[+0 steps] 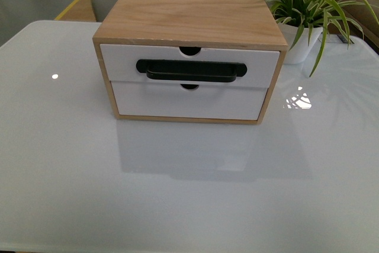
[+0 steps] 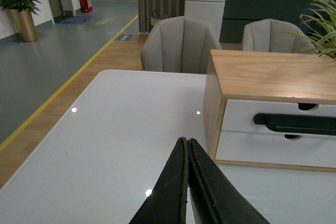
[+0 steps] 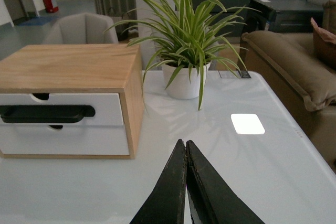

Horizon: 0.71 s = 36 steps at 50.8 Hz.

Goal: Close drawer sideways

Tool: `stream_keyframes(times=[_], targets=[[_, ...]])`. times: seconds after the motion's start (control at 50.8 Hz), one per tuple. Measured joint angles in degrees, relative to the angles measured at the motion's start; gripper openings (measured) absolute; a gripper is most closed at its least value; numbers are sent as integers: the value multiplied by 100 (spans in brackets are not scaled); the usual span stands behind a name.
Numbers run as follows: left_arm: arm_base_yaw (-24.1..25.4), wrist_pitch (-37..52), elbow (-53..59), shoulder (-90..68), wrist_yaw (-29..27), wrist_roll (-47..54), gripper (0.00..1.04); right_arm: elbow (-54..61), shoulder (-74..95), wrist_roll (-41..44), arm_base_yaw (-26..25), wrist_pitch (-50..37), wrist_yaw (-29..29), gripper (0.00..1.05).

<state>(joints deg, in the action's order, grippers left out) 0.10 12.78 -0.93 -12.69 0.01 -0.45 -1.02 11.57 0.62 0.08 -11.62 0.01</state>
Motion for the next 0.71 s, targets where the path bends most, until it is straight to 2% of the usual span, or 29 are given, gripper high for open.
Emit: stream_keyframes(times=[0.138, 0.236, 0.315, 0.61, 0.65, 0.709], targets=[[0, -192, 0, 190, -2, 0, 2, 0, -205, 0, 0, 208, 0, 2], [0, -516, 0, 457, -7, 0, 2, 0, -933, 0, 0, 1082, -4, 2], [0, -1200, 0, 1045, -2, 0, 2, 0, -1102, 0, 0, 1139, 2, 2], [0, -1270, 0, 1233, -2, 0, 2, 0, -1123, 4, 0, 1154, 0, 2], [-2, -1270, 0, 1233, 0, 0, 4, 0, -1123, 0, 0, 1154, 0, 10], [-2, -1270, 0, 1233, -2, 0, 18, 0, -1123, 0, 0, 1154, 0, 24]])
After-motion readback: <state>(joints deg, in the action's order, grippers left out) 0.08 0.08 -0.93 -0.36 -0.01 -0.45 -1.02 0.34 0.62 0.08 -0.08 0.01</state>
